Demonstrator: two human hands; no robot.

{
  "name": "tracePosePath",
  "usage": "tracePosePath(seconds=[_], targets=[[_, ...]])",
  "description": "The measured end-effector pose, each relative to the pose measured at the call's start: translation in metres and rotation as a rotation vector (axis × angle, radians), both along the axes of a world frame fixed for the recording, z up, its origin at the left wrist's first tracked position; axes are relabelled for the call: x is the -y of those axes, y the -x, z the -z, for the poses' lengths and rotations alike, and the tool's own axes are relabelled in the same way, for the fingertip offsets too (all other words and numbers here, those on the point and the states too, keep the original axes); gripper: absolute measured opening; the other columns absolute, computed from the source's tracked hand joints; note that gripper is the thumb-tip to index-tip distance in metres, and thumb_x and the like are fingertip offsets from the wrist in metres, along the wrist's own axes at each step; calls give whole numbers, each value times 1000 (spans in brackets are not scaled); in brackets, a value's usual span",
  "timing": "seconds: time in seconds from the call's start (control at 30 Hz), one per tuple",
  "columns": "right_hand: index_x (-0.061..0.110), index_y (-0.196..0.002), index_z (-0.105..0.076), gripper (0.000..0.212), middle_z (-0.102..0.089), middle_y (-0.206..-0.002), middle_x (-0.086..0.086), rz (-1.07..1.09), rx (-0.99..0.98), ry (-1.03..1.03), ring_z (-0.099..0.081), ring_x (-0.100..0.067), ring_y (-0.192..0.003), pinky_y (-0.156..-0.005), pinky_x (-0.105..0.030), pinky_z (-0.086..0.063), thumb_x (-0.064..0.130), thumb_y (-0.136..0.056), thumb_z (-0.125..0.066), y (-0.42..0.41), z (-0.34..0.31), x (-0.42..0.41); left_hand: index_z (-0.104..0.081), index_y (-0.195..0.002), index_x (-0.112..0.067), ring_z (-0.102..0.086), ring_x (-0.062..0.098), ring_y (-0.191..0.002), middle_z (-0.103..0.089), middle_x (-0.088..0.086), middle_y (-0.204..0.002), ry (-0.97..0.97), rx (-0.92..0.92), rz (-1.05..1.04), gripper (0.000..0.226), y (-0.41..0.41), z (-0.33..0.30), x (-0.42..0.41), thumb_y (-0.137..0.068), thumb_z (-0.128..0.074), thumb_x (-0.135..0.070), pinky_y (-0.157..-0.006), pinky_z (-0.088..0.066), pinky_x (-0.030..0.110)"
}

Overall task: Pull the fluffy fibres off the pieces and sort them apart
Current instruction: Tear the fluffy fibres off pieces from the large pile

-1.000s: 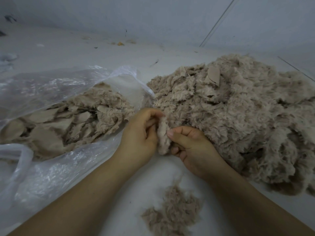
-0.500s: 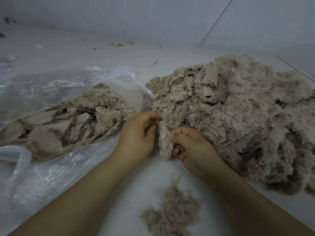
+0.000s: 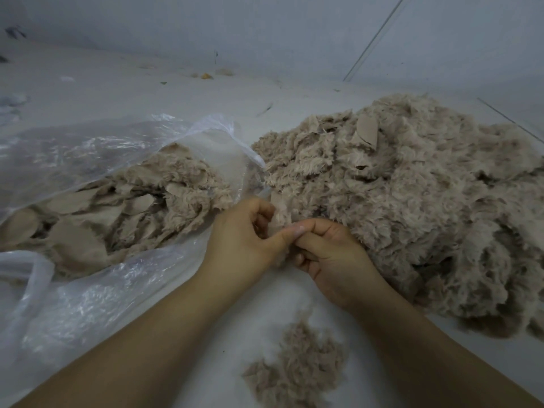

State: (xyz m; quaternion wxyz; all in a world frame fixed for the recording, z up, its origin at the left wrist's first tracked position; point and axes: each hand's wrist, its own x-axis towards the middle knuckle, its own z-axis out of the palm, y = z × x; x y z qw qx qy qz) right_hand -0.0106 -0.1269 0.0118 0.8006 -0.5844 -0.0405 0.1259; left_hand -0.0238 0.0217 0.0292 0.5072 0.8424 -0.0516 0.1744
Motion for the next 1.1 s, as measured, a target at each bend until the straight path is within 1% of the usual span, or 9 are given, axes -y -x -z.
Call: tracePosePath(seconds=[0.1, 0.2, 0.33, 0.5, 0.6, 0.7, 0.83, 1.0, 1.1], targets=[[4, -77, -64, 16, -56, -71, -16, 5, -13, 7, -48, -17, -58, -53, -21, -45, 5, -93, -58, 1, -1, -1, -64, -71, -22, -53, 8, -44, -62, 0, -54, 291, -124, 61, 20, -3, 1, 0, -87, -70, -12, -42, -42, 24], [-2, -95, -61, 13, -49, -88, -25, 4, -36, -3, -44, -33, -78, -65, -32, -44, 11, -94, -58, 0, 0, 0, -67, -68, -16, -50, 14, -40, -58, 4, -49, 417, -187, 105, 27, -2, 0, -1, -93, -61, -7, -37, -40, 21], [4, -81, -64, 21, -53, -75, -22, -48, 10, 17, -44, -30, -71, -60, -31, -43, 23, -85, -70, 3, -5, -2, -70, -79, -7, -59, 33, -54, -66, 25, -68, 394, -191, 144, 21, 1, 0, 3, -96, -59, -11, -50, -50, 43], [-3, -80, -57, 15, -43, -78, -24, -12, 11, 55, -37, -24, -59, -50, -26, -38, 6, -92, -56, 2, -4, -2, -63, -79, 5, -50, 24, -47, -56, 31, -62, 495, -249, 170, 30, 1, -2, 3, -99, -53, -16, -43, -39, 26], [-8, -96, -57, 13, -41, -87, -26, 6, -8, 42, -35, -32, -75, -56, -29, -38, 1, -95, -49, 1, -2, -2, -56, -73, 3, -45, 18, -34, -52, 14, -50, 501, -250, 147, 35, 1, -1, 4, -100, -51, -18, -35, -34, 21], [-10, -81, -58, 20, -49, -79, -29, -20, 22, 10, -41, -37, -78, -60, -34, -38, 1, -95, -49, 2, -3, -1, -52, -74, -3, -46, 16, -31, -54, 6, -48, 380, -234, 177, 34, 4, -1, 6, -88, -69, -29, -32, -33, 18], [-10, -84, -57, 15, -52, -75, -40, -43, 14, -8, -44, -45, -76, -70, -50, -39, 2, -91, -53, 2, -4, 0, -50, -85, 10, -51, 22, -31, -62, 30, -64, 397, -322, 253, 42, 4, -2, 3, -81, -77, -22, -31, -36, 21], [4, -80, -54, 15, -58, -52, -1, -14, -19, -56, -50, -11, -49, -50, -20, -45, 6, -95, -51, 0, 0, 2, -59, -72, 3, -50, 24, -30, -56, 25, -51, 548, -338, 294, 21, -1, -2, -4, -93, -58, -2, -31, -39, 23], [7, -75, -59, 25, -60, -51, 2, -31, -16, -67, -54, -6, -47, -48, -17, -43, 5, -97, -47, -3, 3, 3, -60, -70, 0, -50, 24, -31, -56, 20, -49, 586, -341, 312, 29, -1, -2, -3, -97, -48, 0, -32, -39, 22]])
